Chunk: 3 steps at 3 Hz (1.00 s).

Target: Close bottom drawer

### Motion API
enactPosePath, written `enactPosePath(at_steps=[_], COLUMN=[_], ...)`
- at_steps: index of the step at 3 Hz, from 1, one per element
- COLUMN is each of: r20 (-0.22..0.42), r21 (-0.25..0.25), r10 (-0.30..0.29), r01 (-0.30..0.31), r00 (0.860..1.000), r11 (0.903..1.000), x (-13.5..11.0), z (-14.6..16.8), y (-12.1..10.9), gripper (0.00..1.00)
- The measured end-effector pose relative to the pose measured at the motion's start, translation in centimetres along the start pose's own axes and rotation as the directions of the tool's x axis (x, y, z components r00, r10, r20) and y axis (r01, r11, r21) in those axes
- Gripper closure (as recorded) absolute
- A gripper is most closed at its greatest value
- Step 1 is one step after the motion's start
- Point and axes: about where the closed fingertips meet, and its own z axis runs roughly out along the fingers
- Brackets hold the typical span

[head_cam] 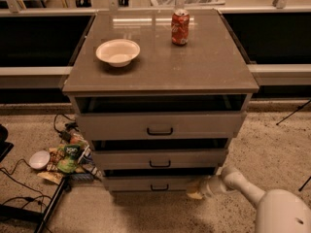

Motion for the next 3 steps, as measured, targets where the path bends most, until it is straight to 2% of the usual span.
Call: enactPosePath(at_steps=[1, 2, 3], r20=[-0.062, -0.165, -0.344], r21=[0.077, 0.254, 0.374], r10=[0.048, 0.076, 0.012], r01=[-0.044, -0.032, 0.126], r00=[0.997, 0.983, 0.939], r11=[0.9961, 0.9666, 0.9189], x=[1.1, 1.9, 1.2], z=[-4.5, -12.6, -19.7], y=[1.2, -0.3, -2.4], gripper=[1.0, 1.0, 1.0])
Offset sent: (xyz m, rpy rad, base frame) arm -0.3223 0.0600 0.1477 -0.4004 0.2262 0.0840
